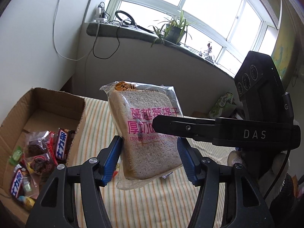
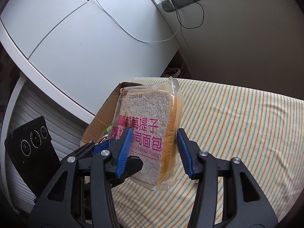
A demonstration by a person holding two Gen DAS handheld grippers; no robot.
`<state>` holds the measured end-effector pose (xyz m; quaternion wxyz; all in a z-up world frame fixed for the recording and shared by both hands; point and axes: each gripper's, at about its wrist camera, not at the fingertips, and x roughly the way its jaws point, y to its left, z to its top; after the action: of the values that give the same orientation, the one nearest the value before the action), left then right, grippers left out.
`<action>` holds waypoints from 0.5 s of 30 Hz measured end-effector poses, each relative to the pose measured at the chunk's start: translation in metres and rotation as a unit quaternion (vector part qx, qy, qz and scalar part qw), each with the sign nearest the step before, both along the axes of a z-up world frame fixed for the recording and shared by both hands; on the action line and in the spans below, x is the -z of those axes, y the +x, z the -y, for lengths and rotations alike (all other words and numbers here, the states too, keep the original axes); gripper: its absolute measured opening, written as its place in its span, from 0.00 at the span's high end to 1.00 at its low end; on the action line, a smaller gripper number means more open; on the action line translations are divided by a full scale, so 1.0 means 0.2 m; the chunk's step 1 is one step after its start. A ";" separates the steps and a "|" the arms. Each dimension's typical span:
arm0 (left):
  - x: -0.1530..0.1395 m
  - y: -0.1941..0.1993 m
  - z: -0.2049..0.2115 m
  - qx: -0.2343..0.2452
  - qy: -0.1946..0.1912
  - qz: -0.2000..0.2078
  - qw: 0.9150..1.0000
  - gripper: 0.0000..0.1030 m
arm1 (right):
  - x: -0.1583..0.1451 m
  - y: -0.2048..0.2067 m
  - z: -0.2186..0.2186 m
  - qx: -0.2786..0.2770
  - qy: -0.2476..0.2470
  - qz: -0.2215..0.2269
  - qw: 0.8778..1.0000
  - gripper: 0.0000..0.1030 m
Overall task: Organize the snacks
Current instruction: 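Squeeze bread bag between left and right tools and lift it over the box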
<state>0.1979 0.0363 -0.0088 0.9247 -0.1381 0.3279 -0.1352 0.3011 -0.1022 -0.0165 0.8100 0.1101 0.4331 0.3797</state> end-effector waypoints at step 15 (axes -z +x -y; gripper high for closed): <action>-0.06 -0.21 -0.35 -0.054 -0.008 0.029 0.998 0.42 | -0.13 -0.15 -0.50 -0.053 -0.022 0.041 0.998 0.51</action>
<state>0.1553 0.1067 0.0038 0.9388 -0.1590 0.2915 -0.0913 0.2707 -0.0018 0.0099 0.8082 0.0534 0.4128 0.4166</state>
